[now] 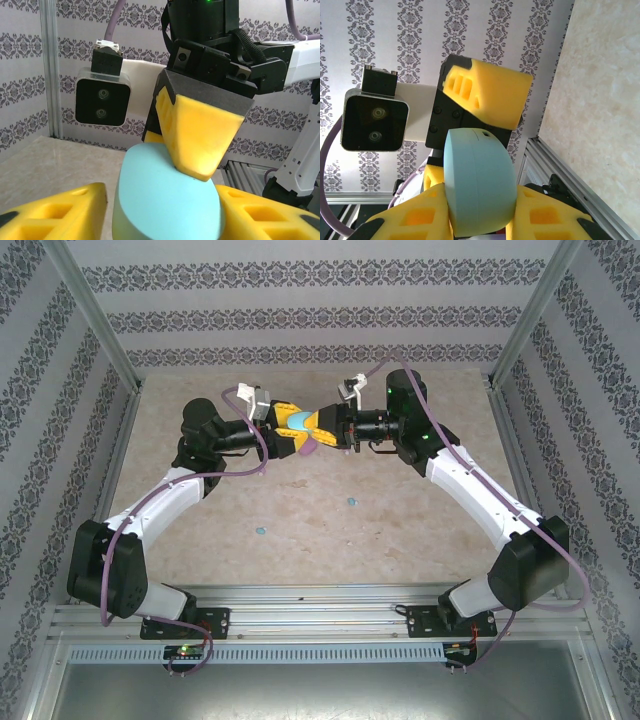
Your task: Insert wireless bluetooth earbuds into charging case
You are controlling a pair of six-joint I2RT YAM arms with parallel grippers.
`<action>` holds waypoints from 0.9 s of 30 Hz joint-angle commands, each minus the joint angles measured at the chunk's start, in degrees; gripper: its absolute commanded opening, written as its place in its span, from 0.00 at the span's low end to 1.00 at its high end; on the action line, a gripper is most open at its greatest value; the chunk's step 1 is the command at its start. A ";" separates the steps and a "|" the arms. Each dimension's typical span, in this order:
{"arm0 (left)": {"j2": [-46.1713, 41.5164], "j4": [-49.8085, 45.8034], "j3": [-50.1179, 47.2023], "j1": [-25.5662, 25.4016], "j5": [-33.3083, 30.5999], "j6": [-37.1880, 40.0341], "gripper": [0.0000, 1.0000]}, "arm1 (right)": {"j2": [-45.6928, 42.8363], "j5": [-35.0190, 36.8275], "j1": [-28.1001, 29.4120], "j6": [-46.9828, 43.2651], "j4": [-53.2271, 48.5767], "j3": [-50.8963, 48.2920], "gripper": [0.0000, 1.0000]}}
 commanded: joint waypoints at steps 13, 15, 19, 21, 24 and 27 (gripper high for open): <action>-1.11 -3.17 1.91 -0.92 0.69 4.22 0.51 | -0.81 -1.13 0.06 1.08 1.58 -0.12 0.17; -1.02 -2.34 1.92 -0.89 0.58 3.67 0.47 | -0.76 -1.22 0.21 1.07 1.59 -0.17 0.18; -0.65 0.22 1.76 -0.88 0.45 1.63 0.38 | -0.60 -1.51 0.30 0.77 1.50 -0.61 0.18; -0.48 1.77 1.65 -0.91 0.49 0.35 0.35 | -0.60 -1.57 0.30 0.45 1.09 -0.82 0.19; -0.39 2.95 1.44 -0.93 0.57 -0.75 0.31 | -0.76 -1.66 0.22 -0.54 0.11 -0.92 0.21; -0.49 3.71 1.36 -0.87 0.88 -1.68 0.28 | -1.08 -1.66 -0.15 -1.48 -0.77 -0.83 0.31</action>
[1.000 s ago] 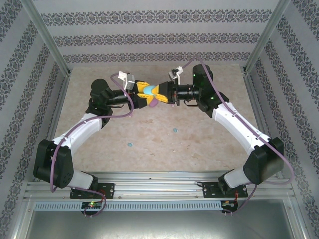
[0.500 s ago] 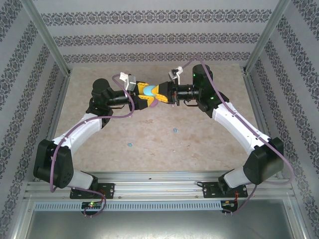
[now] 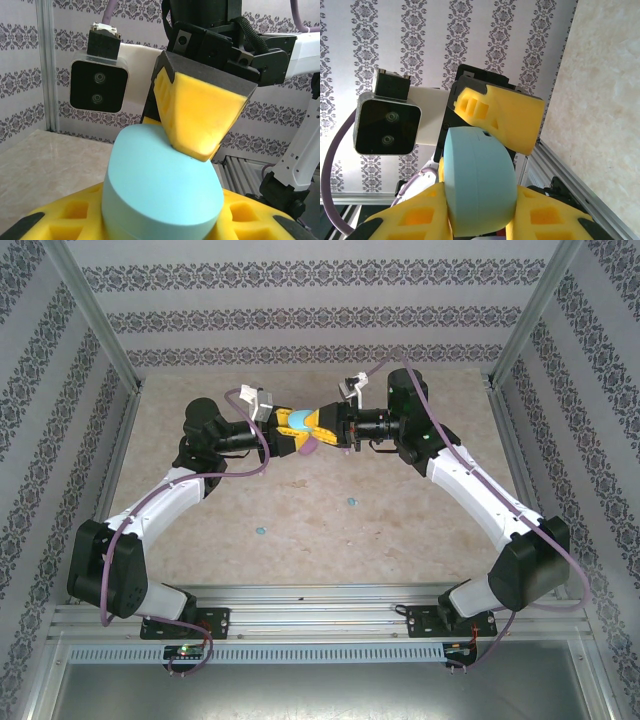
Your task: Insert wireless bluetooth earbuds into charging case
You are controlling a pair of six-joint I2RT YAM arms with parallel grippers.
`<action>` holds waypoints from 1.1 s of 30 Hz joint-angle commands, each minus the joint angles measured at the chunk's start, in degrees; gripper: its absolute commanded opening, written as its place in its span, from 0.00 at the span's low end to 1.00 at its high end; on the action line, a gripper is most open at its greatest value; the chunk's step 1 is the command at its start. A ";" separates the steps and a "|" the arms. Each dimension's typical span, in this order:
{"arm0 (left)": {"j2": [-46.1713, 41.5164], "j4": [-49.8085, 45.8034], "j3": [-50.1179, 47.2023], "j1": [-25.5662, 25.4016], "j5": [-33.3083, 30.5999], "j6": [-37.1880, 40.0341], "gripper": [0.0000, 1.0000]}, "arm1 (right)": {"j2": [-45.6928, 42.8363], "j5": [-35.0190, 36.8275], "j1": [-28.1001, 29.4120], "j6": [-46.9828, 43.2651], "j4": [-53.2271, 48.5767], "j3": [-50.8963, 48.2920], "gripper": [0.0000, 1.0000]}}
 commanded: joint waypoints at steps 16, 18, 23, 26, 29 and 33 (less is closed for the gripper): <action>-2.28 3.81 3.48 -0.39 4.72 -10.15 0.23 | -8.33 2.94 -0.97 -37.43 -16.47 8.57 0.65; -3.19 1.81 4.01 -0.32 5.61 -10.47 0.23 | -8.21 3.99 0.72 -46.79 -21.47 10.64 0.66; -5.48 -3.69 4.86 -0.24 7.96 -10.80 0.23 | -8.21 5.90 4.89 -63.20 -25.71 12.99 0.72; -6.27 -4.67 4.84 -0.23 8.83 -12.00 0.23 | -8.12 7.08 5.64 -67.23 -25.78 13.80 0.74; -6.90 -5.06 4.94 -0.22 9.56 -13.19 0.23 | -7.95 8.21 5.64 -69.27 -26.58 14.79 0.76; -7.69 -6.67 5.16 -0.30 10.32 -13.20 0.23 | -7.81 8.37 5.62 -71.20 -27.28 15.32 0.79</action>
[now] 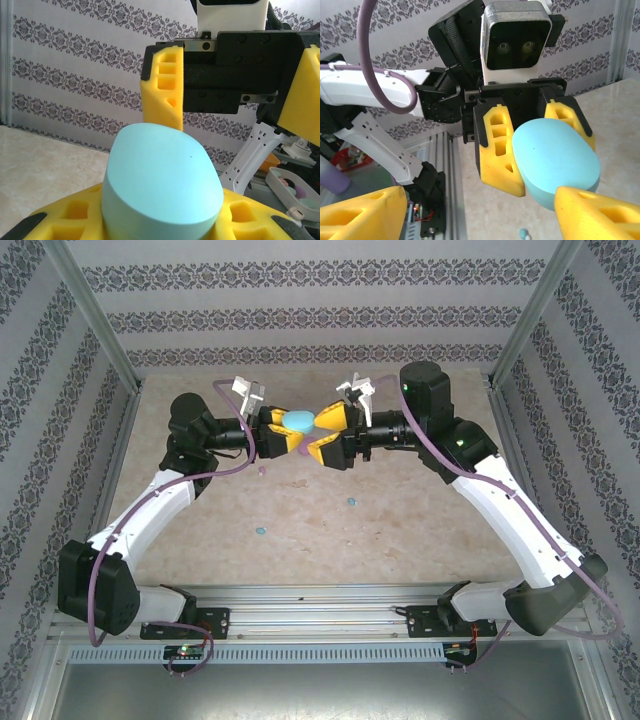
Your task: Insert wireless bluetooth earbuds into charging case
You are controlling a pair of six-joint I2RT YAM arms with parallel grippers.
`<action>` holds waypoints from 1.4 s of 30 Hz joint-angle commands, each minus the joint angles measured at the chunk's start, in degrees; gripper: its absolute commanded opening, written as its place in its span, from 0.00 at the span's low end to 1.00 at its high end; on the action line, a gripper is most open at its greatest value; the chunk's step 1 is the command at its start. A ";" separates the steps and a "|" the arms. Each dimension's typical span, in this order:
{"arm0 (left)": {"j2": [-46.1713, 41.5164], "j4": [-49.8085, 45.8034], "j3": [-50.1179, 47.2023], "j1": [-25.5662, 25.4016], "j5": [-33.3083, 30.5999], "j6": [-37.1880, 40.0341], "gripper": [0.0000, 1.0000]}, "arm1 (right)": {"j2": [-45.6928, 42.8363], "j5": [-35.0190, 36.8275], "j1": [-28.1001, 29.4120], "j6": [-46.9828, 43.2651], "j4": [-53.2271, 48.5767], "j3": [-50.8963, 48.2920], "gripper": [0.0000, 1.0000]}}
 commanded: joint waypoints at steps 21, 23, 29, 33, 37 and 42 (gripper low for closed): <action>-2.98 -1.16 2.25 -0.35 5.34 -2.58 0.23 | 6.96 -5.19 0.31 -4.69 -3.07 7.93 0.63; -3.02 -1.01 2.33 -0.36 5.38 -2.70 0.23 | 7.35 -5.53 0.32 -4.80 -3.14 8.16 0.61; -2.95 -0.98 2.45 -0.38 5.45 -3.04 0.23 | 7.38 -4.93 0.35 -6.49 -3.71 7.85 0.62; -2.91 -0.71 2.55 -0.46 5.62 -3.40 0.23 | 6.97 -2.47 0.49 -7.15 -2.83 7.01 0.56; -2.75 -0.65 2.75 -0.45 5.87 -3.45 0.23 | 6.78 -1.34 0.49 -6.64 -1.06 6.54 0.46; -2.87 -0.63 2.81 -0.49 5.89 -3.55 0.23 | 6.87 -0.46 0.57 -7.23 -0.45 6.37 0.49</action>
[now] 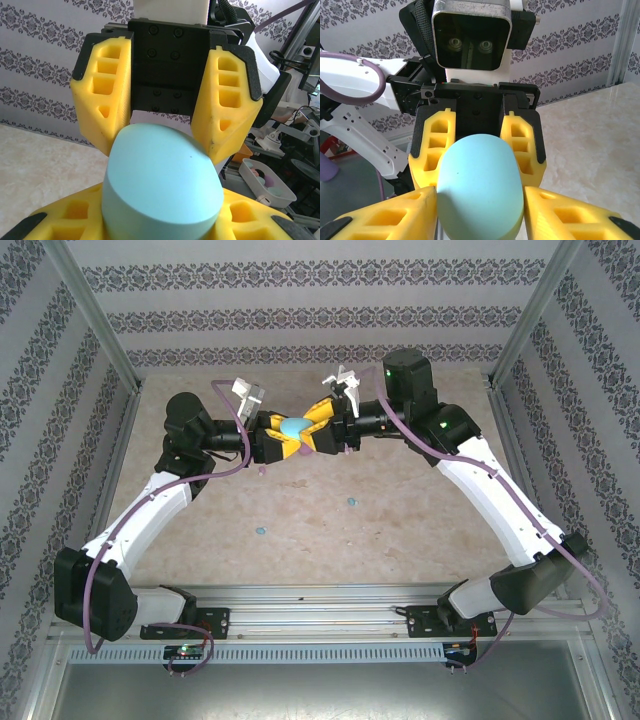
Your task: Insert wireless bluetooth earbuds into charging case
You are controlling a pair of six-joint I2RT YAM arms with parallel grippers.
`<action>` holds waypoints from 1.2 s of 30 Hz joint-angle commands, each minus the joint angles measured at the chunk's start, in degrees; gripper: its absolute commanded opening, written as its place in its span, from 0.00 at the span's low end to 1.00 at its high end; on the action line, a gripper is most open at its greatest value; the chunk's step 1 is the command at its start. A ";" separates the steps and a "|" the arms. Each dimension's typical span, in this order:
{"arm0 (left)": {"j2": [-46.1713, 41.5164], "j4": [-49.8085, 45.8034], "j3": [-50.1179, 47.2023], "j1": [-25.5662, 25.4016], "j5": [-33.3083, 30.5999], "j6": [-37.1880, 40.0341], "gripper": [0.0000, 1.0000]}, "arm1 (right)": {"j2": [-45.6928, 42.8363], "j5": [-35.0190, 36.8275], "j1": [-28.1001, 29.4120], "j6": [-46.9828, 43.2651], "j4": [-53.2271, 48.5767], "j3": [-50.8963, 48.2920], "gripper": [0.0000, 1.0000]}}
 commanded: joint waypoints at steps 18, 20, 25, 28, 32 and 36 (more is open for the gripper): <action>-1.38 1.07 2.37 -0.40 1.65 -0.76 0.23 | 1.91 0.44 1.04 -0.53 0.07 2.96 0.42; -1.47 0.94 2.15 -0.45 1.65 -0.52 0.23 | 2.69 -0.51 0.59 3.19 1.03 4.21 0.40; -1.64 1.34 2.01 -0.44 1.26 -0.10 0.23 | 2.61 0.58 -0.71 9.62 3.88 4.17 0.42; -1.64 1.51 2.29 -0.41 1.28 -0.05 0.23 | 1.98 2.81 -1.25 10.84 4.90 3.37 0.43; -1.73 1.56 2.27 -0.40 1.30 -0.05 0.23 | 1.56 5.51 -1.71 13.25 6.20 2.50 0.51; -1.85 1.66 2.07 -0.42 1.10 -0.05 0.23 | 2.10 5.52 -1.80 16.04 7.34 2.52 0.54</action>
